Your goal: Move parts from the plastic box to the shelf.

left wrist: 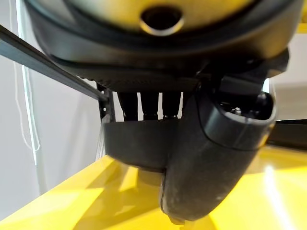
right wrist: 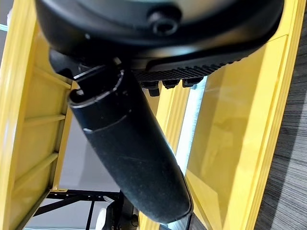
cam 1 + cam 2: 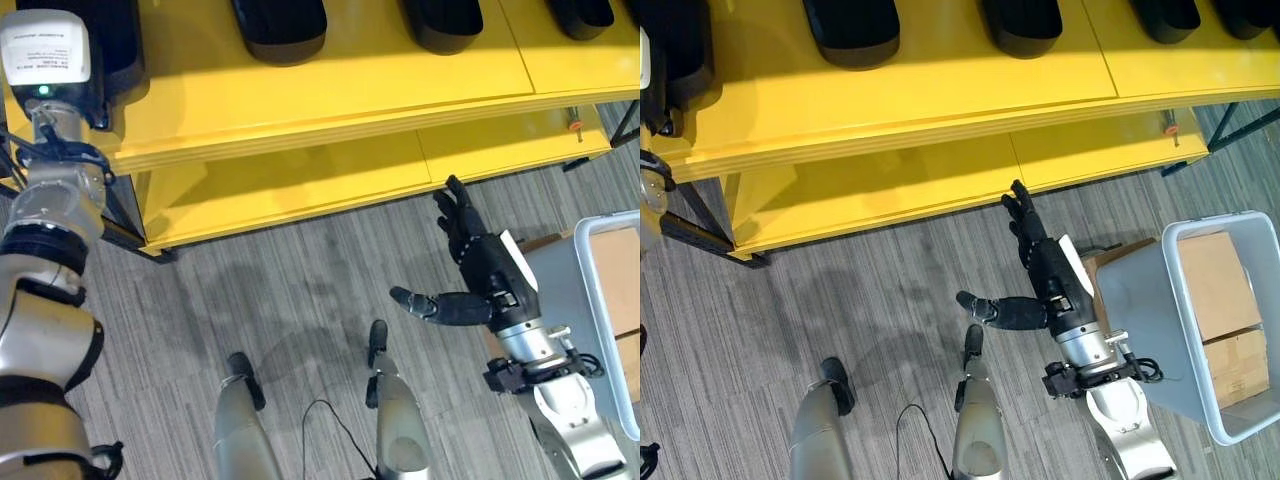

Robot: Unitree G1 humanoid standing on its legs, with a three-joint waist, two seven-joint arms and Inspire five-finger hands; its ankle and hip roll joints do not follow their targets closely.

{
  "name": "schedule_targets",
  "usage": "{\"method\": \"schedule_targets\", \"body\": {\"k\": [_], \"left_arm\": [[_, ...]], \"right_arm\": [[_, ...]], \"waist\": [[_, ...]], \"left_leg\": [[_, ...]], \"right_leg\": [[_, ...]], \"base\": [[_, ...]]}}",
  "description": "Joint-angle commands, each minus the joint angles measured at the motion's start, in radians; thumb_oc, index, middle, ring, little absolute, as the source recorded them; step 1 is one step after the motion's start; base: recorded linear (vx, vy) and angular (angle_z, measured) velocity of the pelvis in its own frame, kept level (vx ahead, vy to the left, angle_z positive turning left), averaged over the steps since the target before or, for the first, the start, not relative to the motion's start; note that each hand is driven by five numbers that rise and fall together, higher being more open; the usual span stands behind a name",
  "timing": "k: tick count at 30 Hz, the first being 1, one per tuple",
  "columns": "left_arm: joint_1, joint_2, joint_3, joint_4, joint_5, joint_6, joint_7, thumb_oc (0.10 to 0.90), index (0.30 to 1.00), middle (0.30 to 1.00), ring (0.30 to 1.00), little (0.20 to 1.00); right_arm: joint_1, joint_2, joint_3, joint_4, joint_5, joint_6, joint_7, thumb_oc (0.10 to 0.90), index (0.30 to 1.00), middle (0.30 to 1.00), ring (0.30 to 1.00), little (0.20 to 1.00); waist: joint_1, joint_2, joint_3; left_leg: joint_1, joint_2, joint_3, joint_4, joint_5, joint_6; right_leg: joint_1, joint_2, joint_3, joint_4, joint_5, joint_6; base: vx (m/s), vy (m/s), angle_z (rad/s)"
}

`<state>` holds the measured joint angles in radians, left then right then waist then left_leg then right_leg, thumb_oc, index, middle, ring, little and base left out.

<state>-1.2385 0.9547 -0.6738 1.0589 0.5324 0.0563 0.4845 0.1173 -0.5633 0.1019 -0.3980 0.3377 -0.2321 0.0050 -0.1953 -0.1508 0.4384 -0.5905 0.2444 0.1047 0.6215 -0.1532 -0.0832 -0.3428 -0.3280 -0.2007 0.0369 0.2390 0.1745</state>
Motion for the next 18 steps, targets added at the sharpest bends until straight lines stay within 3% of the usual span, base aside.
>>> {"method": "schedule_targets", "body": {"k": [1,4,18], "left_arm": [[0.003,0.035,0.009,0.027,0.003,-0.013,-0.005,0.900,1.000,1.000,1.000,1.000],[0.048,0.039,-0.004,0.009,0.066,-0.013,-0.027,0.900,1.000,1.000,1.000,1.000],[0.136,0.036,0.054,0.029,0.085,-0.025,-0.087,0.900,1.000,1.000,1.000,1.000]], "right_arm": [[-0.012,-0.041,-0.091,-0.090,0.036,-0.090,-0.001,0.900,1.000,1.000,1.000,1.000],[-0.024,-0.047,-0.098,-0.089,0.039,-0.087,0.001,0.900,1.000,1.000,1.000,1.000],[-0.034,-0.038,-0.119,-0.063,0.012,-0.073,-0.002,0.900,1.000,1.000,1.000,1.000]], "waist": [[0.011,-0.007,-0.109],[0.018,0.001,-0.115],[0.040,0.032,-0.168]], "left_leg": [[0.037,0.011,0.017,-0.132,0.072,-0.018],[0.059,0.011,0.009,-0.145,0.078,-0.021],[0.181,0.002,0.007,-0.236,0.119,-0.043]], "right_leg": [[0.110,-0.097,0.015,0.051,-0.053,0.087],[0.127,-0.096,0.014,0.058,-0.067,0.087],[0.219,-0.102,-0.013,0.040,-0.079,0.087]], "base": [[0.00,0.000,0.00],[0.00,-0.002,-0.01],[0.00,-0.001,0.00]]}}
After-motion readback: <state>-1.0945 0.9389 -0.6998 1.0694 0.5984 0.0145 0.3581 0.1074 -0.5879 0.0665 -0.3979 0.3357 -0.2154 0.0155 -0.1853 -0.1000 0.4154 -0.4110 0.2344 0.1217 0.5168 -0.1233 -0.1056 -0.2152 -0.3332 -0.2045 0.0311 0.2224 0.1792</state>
